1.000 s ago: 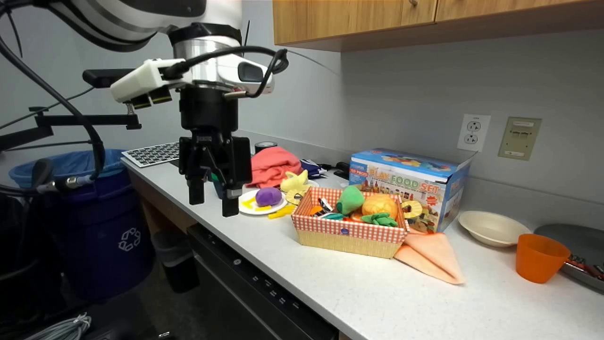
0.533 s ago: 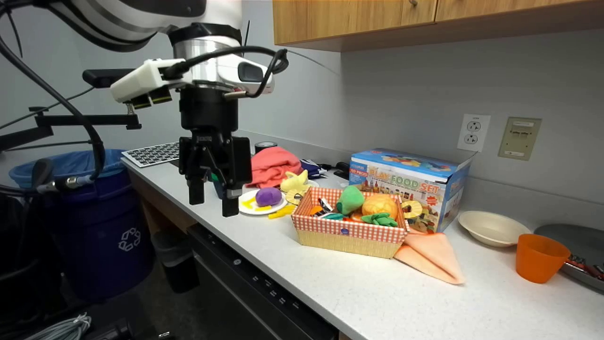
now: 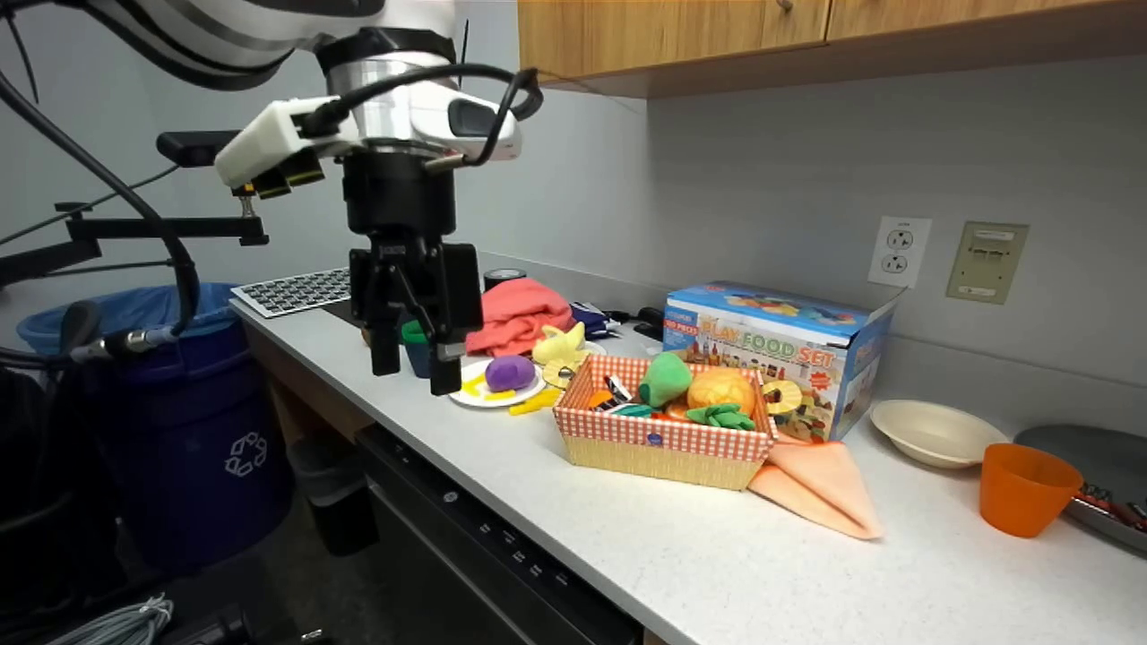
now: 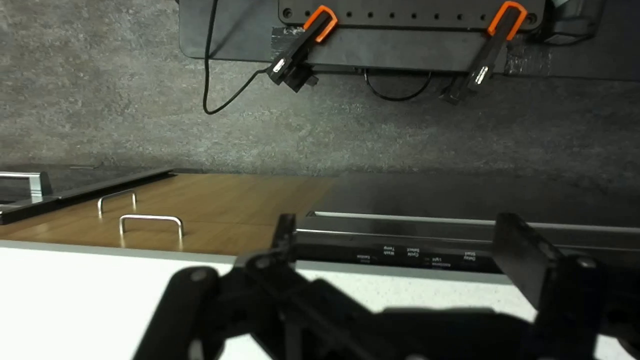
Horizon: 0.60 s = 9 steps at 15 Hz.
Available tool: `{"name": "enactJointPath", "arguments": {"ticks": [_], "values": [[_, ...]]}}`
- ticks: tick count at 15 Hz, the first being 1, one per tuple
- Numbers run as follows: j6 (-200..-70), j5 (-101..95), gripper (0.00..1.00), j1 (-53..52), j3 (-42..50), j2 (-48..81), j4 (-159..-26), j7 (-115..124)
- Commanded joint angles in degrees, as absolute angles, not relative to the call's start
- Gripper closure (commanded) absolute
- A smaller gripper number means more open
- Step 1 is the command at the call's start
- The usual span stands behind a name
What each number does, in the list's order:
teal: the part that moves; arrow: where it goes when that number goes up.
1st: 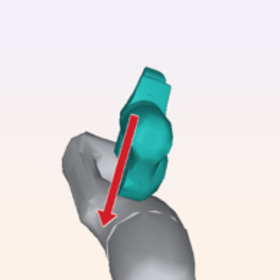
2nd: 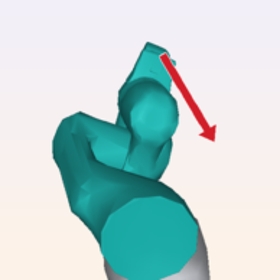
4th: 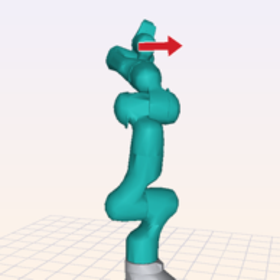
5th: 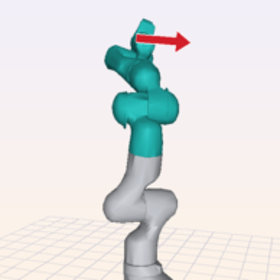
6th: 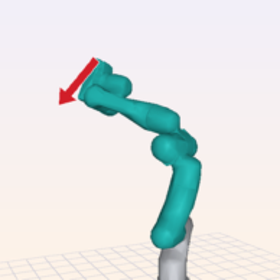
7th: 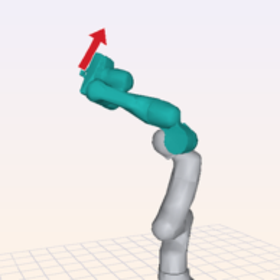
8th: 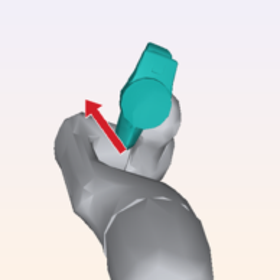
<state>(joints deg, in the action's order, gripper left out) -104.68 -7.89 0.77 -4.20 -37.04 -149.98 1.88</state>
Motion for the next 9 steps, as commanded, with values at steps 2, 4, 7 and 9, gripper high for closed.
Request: {"name": "enactJointPath", "arguments": {"ticks": [2,4,7,9], "values": [[-103.32,-10.97,0.00,0.73,-6.67,-43.46,-148.59,7.86],[-103.28,-12.60,0.00,1.09,-7.46,-44.81,-147.08,9.38],[-104.45,-12.42,0.00,0.39,-6.76,-43.56,-146.38,9.25],[-104.46,-12.97,0.00,0.49,-6.84,-44.49,-145.35,9.66]]}}
